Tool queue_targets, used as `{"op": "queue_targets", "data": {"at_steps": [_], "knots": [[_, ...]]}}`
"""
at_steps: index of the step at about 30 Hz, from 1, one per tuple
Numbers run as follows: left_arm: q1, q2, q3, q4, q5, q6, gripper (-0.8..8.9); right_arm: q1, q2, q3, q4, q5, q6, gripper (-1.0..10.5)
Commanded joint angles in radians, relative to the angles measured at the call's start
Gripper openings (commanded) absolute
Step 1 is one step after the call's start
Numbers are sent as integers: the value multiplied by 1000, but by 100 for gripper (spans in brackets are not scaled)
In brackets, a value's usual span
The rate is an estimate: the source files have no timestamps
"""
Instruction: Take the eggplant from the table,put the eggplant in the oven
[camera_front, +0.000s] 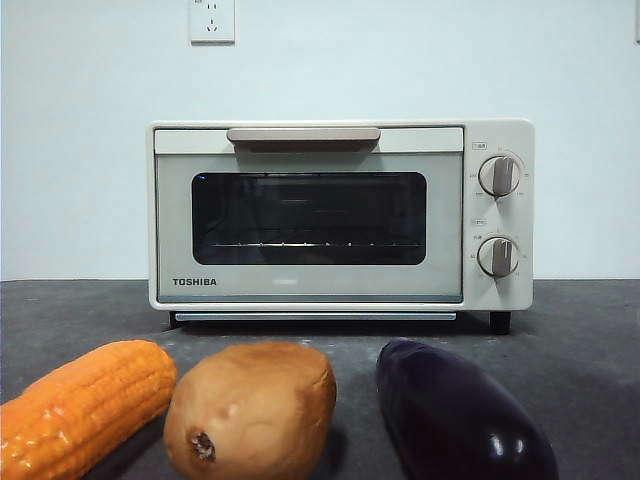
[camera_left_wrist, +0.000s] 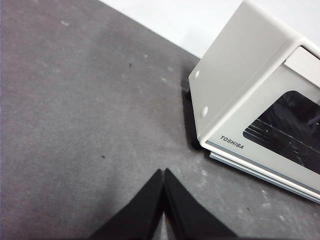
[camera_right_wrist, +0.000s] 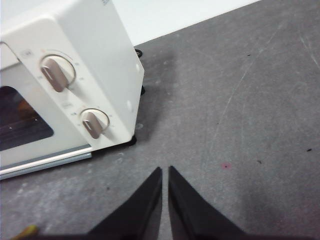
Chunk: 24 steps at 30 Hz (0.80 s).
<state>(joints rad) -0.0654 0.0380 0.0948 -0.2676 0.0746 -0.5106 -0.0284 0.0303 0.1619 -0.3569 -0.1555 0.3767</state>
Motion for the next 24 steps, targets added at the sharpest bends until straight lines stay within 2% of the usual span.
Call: {"op": "queue_targets", "data": {"at_steps": [1,6,9,14,20,22,24], "knots": [[2,40,70,-22,3,-2,4,0,35,79,-21,-2,26,4],[2,161,191,-84,32,14,4,0,137,231,-45,-6,31,4],[2,243,259,-84,70,45,4,0,224,328,-82,-55,20,4],[2,396,374,-99,212,146,4,0,397,474,-200,-243,-64,4],[-1,570,520,-217,329,203,4,8,582,605,-355,-473,-124,9],[-1,621,562,-261,357,228,4,18,638,634,-408,-564,-122,50],[-1,666,596,-291,377,250,4,38,690,654,-451,-639,-121,141]]}}
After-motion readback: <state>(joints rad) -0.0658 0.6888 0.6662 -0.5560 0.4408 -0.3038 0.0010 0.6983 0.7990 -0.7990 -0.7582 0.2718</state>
